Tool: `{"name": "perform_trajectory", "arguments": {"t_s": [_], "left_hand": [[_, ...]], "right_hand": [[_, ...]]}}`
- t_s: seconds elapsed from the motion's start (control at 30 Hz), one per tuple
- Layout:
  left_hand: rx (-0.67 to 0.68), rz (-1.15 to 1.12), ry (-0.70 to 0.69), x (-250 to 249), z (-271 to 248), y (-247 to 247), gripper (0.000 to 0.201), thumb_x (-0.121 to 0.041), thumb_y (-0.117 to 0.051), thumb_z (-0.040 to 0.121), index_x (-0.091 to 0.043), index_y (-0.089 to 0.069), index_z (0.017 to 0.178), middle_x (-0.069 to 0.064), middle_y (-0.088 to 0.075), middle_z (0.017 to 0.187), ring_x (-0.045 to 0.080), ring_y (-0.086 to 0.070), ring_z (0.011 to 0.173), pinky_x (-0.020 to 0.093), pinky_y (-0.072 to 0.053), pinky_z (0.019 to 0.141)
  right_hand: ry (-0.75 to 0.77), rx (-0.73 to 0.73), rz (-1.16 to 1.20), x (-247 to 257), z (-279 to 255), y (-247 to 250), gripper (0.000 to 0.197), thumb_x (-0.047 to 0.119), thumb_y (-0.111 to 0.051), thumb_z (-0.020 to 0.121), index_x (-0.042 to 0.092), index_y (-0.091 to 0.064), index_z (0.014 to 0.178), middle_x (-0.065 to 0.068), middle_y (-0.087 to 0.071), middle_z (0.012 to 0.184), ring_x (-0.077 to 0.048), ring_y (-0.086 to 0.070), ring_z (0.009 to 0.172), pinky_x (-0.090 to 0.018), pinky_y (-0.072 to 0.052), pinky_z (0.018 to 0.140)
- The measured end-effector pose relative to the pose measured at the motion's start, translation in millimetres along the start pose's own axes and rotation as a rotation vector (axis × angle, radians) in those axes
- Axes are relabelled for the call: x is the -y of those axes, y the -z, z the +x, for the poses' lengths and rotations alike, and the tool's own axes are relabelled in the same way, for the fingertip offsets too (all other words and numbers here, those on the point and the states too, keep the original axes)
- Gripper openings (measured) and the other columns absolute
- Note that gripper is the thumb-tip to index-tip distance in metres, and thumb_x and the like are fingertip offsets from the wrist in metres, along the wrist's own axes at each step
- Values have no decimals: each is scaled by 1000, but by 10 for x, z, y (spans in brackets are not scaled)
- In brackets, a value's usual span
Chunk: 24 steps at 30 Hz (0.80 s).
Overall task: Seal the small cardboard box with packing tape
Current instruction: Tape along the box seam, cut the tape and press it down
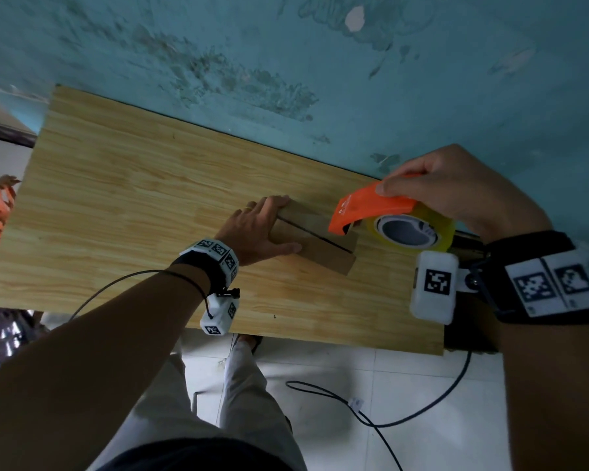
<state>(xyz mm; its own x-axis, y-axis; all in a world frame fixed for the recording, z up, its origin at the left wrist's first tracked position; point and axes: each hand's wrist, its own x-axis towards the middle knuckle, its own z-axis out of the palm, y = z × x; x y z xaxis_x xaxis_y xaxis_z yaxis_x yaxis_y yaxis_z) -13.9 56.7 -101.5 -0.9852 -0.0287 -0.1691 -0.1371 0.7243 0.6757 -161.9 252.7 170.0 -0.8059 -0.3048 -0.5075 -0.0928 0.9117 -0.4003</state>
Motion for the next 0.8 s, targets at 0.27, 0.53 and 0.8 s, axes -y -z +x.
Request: {"name": "perform_trajectory", "arguments": {"t_s": [0.27,0.53,0.8], "left_hand": [[-70,-105,40,-104,23,35,63,-65,-31,106,-17,-43,146,8,-58,150,31,-62,127,53,-50,108],[-145,-221,65,-151,81,-18,37,-40,-33,115,-13,-50,133,13,-69,130,32,-67,115,36,-48,91],[-142,-308,104,-200,60,-29,38,-38,-33,116,-10,-50,134,15,-67,133,30,-66,113,41,-54,88]], "right_hand": [[0,-9,25,-105,-8,26,23,46,-87,84,26,-87,97,9,-79,103,-8,-70,98,-32,-54,88],[-16,-2,69,-191,-7,47,28,48,-88,82,26,-87,100,7,-79,107,-9,-70,100,-35,-55,94],[-52,15,106,-337,-16,-10,25,46,-88,83,26,-87,98,9,-77,103,-7,-68,98,-30,-52,85]]}}
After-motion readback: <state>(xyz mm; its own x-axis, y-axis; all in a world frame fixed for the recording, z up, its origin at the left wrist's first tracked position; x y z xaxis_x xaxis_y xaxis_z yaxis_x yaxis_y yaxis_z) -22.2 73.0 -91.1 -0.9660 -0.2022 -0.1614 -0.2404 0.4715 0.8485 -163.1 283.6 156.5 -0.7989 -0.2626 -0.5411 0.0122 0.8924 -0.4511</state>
